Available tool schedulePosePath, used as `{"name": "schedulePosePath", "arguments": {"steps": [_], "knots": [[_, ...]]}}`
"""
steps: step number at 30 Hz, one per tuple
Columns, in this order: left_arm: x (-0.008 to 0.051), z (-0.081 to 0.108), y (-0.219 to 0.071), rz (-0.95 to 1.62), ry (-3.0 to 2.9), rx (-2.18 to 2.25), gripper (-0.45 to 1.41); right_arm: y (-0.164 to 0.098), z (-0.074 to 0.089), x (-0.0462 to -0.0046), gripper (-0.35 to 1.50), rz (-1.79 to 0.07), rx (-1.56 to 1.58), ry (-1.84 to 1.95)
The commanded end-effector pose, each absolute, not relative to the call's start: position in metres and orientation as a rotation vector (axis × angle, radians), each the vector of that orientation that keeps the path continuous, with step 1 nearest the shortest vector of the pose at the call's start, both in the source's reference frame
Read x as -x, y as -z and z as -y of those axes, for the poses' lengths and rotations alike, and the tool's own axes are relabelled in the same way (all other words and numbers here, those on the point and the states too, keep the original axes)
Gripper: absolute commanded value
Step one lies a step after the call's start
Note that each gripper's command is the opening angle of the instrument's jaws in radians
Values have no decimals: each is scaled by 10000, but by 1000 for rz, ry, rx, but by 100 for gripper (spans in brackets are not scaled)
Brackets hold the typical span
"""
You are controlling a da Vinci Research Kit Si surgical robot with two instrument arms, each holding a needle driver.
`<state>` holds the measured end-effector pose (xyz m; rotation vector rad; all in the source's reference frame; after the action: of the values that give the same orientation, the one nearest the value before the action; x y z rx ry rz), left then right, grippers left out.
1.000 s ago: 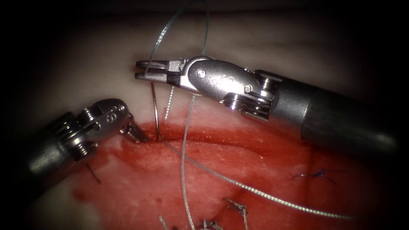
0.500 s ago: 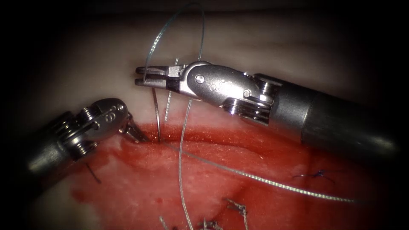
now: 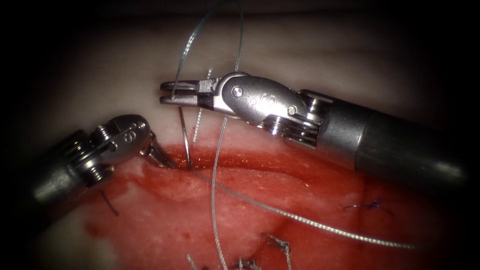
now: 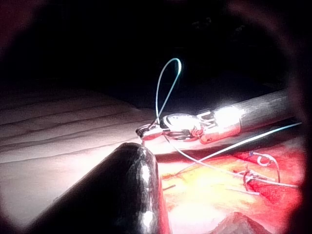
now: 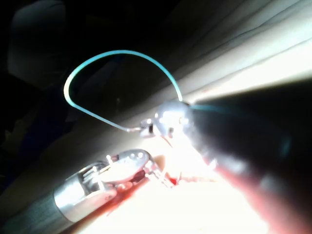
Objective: Wound Closure
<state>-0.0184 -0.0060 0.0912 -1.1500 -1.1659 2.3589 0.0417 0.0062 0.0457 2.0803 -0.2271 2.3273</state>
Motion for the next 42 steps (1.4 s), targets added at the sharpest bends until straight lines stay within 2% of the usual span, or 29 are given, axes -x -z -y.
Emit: {"name": "schedulePosePath", "arguments": {"steps": [1, 13, 23, 28, 36, 42], "knots": [[185, 46, -904, 1155, -2363, 1158, -45, -448, -74, -424, -35, 235, -2113, -2325], [186, 47, -905, 1155, -2356, 1147, -45, -447, -74, -423, -35, 274, -2148, -2380], [187, 51, -901, 1155, -2356, 1147, -45, -442, -79, -423, -35, -206, -1963, -2426], [187, 51, -901, 1159, -2357, 1146, -45, -438, -81, -423, -35, -299, -1949, -2427], [187, 51, -901, 1160, -2357, 1147, -45, -440, -77, -426, -35, -264, -1976, -2345], [186, 51, -902, 1162, -2358, 1147, -45, -438, -76, -425, -35, -127, -2026, -2270]]}}
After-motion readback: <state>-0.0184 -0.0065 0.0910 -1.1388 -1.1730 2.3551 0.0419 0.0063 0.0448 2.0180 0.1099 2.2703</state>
